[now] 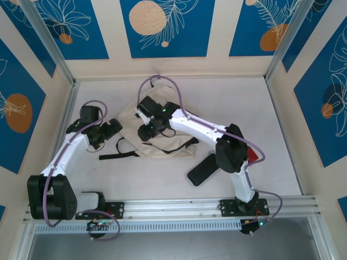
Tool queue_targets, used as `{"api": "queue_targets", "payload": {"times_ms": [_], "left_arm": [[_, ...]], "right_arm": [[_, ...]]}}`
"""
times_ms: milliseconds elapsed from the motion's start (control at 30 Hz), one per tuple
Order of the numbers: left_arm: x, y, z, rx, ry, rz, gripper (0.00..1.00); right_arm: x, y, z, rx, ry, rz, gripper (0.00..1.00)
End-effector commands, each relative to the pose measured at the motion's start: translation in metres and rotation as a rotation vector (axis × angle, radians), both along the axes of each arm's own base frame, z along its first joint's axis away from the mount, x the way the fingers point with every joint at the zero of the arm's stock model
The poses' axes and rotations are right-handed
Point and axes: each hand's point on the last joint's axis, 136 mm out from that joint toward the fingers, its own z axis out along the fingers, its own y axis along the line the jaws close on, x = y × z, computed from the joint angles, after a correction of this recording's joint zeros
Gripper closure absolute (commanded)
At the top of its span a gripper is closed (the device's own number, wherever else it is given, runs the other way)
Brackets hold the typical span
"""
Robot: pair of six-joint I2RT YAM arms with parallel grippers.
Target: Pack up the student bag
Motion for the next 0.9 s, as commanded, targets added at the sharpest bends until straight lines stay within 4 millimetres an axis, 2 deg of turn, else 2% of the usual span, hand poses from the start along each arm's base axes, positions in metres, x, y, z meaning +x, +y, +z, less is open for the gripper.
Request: {"api": "queue_targets", "payload": {"times_ms": [0, 100, 233, 400, 667, 867], "left_arm": [[-0.014, 0.013, -0.003, 0.006, 0.022, 0.037, 0.0], [-0.021, 0.023, -0.004, -0.003, 0.04, 0.074, 0.0], [-0.027, 0.032, -0.005, -0.023, 0.041, 0.116, 0.0], [-0.028, 0.033, -0.005, -0.047, 0.034, 0.127, 0.0], [-0.027, 0.03, -0.006, -0.075, 0.032, 0.123, 0.0], [-0.025, 0.027, -0.008, -0.092, 0.035, 0.116, 0.0]], "right_arm": [[-0.007, 0.001, -0.031, -0.102, -0.012, 0.061, 0.53], [-0.013, 0.009, -0.048, -0.157, -0.037, 0.116, 0.56], [-0.01, 0.016, -0.062, -0.197, -0.063, 0.159, 0.61], [0.002, 0.017, -0.075, -0.26, -0.121, 0.174, 0.64], [0.009, 0.021, -0.071, -0.265, -0.165, 0.179, 0.65], [0.004, 0.021, -0.084, -0.292, -0.131, 0.212, 0.67]]}}
